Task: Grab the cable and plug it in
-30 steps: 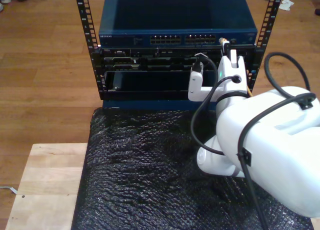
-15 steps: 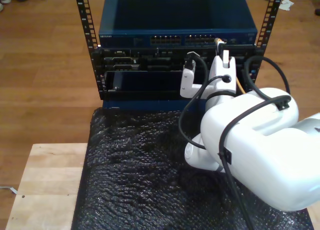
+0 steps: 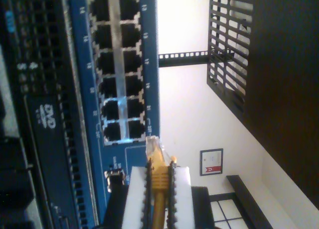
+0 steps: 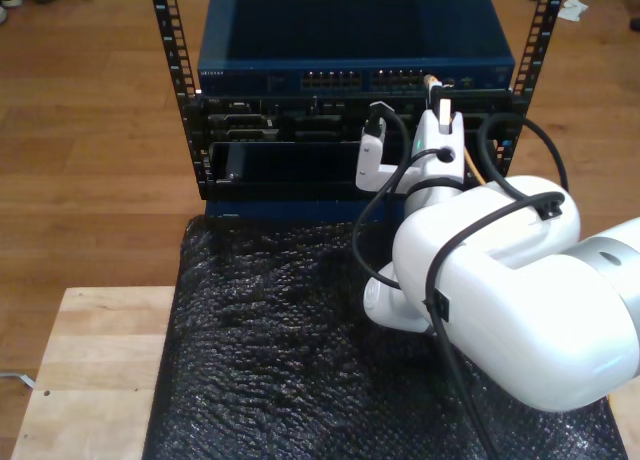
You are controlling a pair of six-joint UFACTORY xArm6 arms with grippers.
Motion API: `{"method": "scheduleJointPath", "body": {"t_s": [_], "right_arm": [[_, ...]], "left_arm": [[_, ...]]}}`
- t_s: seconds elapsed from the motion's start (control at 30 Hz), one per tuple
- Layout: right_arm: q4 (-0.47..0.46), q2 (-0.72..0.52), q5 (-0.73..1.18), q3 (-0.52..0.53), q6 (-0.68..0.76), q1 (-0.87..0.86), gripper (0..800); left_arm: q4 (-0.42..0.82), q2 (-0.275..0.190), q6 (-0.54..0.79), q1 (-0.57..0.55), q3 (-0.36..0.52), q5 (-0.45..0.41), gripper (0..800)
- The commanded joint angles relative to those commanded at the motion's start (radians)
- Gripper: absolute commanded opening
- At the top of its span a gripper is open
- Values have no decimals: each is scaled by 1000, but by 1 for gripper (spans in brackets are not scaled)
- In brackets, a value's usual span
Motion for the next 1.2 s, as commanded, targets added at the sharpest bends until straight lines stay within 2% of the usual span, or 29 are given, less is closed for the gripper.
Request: {"method": "scheduleJointPath", "body": {"t_s": [0.43,1.2], "right_arm": [[-2,29,23,-58,0,-9,0],[-2,26,34,-41,2,0,0]], "left_arm": [[0,0,0,0,-2,0,800],[0,0,0,0,-2,0,800]]}}
